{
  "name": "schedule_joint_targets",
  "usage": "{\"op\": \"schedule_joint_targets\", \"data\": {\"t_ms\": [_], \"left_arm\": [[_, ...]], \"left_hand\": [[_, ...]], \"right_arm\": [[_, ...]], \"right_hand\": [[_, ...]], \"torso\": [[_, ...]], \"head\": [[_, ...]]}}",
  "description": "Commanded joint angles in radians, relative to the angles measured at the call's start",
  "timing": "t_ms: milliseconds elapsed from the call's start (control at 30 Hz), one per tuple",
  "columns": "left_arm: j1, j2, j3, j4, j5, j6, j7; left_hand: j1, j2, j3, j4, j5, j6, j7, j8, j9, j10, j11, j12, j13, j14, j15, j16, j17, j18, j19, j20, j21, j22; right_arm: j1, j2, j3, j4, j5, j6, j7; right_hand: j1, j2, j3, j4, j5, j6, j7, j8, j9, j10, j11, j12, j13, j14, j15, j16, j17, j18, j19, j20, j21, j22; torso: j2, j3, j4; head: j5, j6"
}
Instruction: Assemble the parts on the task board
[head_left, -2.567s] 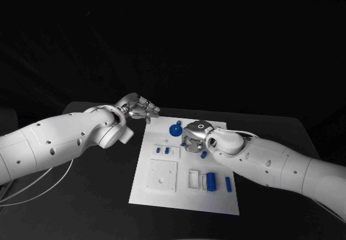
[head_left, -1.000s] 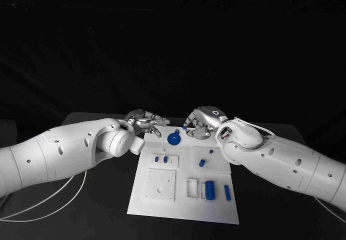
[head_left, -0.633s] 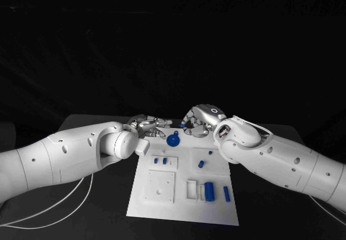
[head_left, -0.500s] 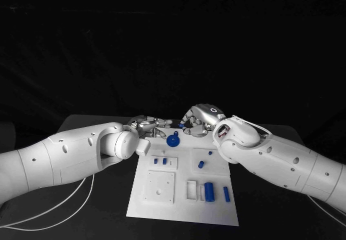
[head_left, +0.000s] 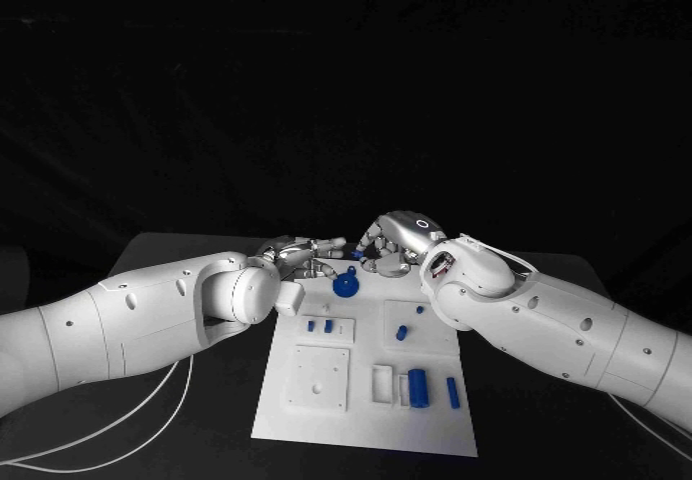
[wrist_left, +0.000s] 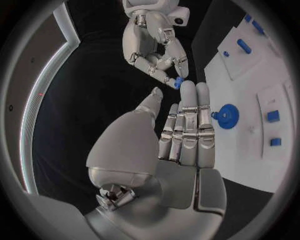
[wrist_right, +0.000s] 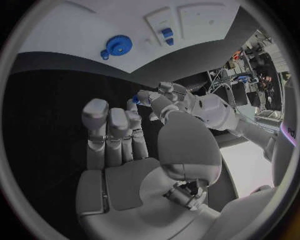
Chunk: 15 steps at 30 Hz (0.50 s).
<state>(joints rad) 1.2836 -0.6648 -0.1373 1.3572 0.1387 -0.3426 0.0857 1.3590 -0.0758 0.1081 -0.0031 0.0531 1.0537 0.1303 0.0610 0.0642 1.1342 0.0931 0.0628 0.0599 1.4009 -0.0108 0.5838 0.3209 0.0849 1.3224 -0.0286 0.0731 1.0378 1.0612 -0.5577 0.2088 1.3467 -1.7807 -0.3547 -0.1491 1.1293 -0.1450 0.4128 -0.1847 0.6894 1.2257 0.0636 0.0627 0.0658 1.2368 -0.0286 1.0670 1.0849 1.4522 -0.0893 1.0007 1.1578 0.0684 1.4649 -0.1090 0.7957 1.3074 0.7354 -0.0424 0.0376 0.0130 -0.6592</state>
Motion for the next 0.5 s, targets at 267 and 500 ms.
{"op": "schedule_joint_targets", "data": {"t_ms": [267, 500], "left_arm": [[-0.001, 0.006, 0.001, 0.0, -0.001, 0.034, -0.024], [-0.001, 0.012, 0.001, -0.014, -0.024, 0.037, -0.048]], "left_hand": [[0.006, -0.01, -0.015, 0.003, -0.006, -0.014, 0.003, 0.002, 0.0, -0.011, 0.003, -0.004, -0.001, 0.005, 0.004, -0.012, 0.002, -0.004, -0.004, 0.0, 0.001, -0.013], [0.01, -0.009, -0.014, 0.004, -0.006, -0.016, 0.003, 0.003, 0.0, -0.012, 0.003, -0.004, -0.001, 0.007, 0.003, -0.01, 0.006, -0.004, -0.002, -0.001, 0.005, -0.014]], "right_arm": [[-0.001, 0.006, 0.001, 0.002, -0.002, 0.009, -0.002], [-0.002, 0.009, 0.001, 0.002, -0.002, 0.009, -0.002]], "right_hand": [[0.009, -0.002, -0.003, -0.001, -0.008, -0.002, -0.002, 0.0, 0.001, 0.0, -0.007, -0.006, 0.002, 0.003, -0.005, -0.005, 0.002, 0.003, 0.042, -0.007, 0.001, 0.095], [0.009, -0.002, -0.003, -0.001, -0.008, -0.002, -0.002, 0.0, 0.001, 0.0, -0.007, -0.006, 0.002, 0.003, -0.005, -0.005, 0.002, 0.003, 0.042, -0.007, 0.001, 0.095]], "torso": [[0.0, 0.0011, 0.0009], [0.0, 0.0016, 0.0004]], "head": [[-0.001, -0.002], [-0.001, -0.002]]}}
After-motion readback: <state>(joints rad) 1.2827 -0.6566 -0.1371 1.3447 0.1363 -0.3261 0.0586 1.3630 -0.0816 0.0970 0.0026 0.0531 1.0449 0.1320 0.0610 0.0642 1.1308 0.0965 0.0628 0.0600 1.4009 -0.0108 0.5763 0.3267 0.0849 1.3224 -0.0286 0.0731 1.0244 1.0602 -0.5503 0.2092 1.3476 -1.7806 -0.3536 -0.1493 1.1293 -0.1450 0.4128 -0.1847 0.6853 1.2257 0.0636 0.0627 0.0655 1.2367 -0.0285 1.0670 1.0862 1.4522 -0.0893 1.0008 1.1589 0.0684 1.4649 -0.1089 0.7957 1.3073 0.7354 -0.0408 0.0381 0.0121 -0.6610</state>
